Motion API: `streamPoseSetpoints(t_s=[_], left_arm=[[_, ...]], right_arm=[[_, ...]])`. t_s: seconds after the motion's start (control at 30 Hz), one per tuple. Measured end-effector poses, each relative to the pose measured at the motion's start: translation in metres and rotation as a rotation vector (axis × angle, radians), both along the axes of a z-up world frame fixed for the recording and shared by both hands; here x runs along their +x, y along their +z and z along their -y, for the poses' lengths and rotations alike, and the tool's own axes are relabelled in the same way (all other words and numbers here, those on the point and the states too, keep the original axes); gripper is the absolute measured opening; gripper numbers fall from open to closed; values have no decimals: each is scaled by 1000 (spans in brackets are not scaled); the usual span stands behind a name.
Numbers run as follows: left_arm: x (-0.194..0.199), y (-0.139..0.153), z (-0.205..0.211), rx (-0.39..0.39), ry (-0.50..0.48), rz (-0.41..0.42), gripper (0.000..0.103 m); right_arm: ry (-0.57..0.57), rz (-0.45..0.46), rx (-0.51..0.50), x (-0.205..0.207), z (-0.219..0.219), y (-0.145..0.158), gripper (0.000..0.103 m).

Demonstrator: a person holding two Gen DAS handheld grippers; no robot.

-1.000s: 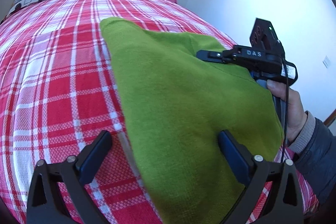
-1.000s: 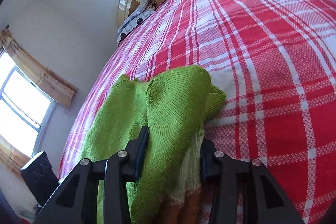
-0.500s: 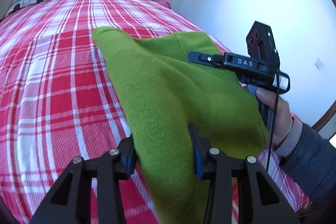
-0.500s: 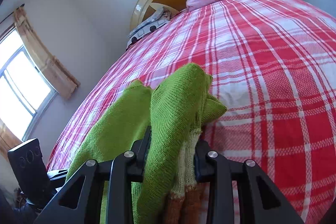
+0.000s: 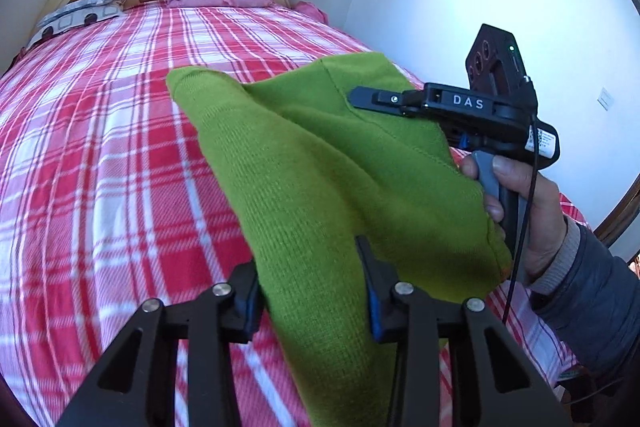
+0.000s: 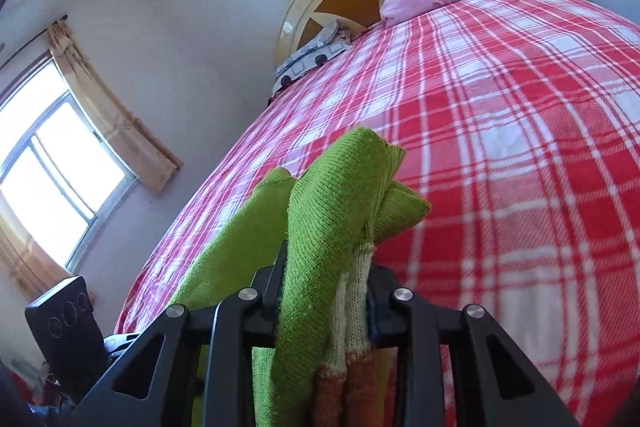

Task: Fold small clothes

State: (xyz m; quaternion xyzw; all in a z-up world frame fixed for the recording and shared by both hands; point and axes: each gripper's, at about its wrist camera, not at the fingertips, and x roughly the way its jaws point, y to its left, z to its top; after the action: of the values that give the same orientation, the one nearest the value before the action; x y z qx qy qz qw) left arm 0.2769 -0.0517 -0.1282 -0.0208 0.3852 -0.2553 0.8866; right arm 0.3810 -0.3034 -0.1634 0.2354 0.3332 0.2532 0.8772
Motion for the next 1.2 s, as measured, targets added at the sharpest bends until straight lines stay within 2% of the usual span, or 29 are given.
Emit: streamPoseSetpoints(t_s=[0.23, 0.53, 0.9, 1.2], left_arm=[[-39, 11, -31, -34, 51, 22, 40], [-80, 17, -71, -31, 137, 51, 40], [-106, 15, -126, -39, 247, 62, 40], [-117, 14, -156, 2, 305, 84, 40]], right_arm=[[70, -15, -26, -26, -39, 13, 30], [166, 1, -5, -45, -100, 25, 30], [277, -3, 16, -50, -181, 31, 29], [351, 2, 14, -43, -237, 38, 29]])
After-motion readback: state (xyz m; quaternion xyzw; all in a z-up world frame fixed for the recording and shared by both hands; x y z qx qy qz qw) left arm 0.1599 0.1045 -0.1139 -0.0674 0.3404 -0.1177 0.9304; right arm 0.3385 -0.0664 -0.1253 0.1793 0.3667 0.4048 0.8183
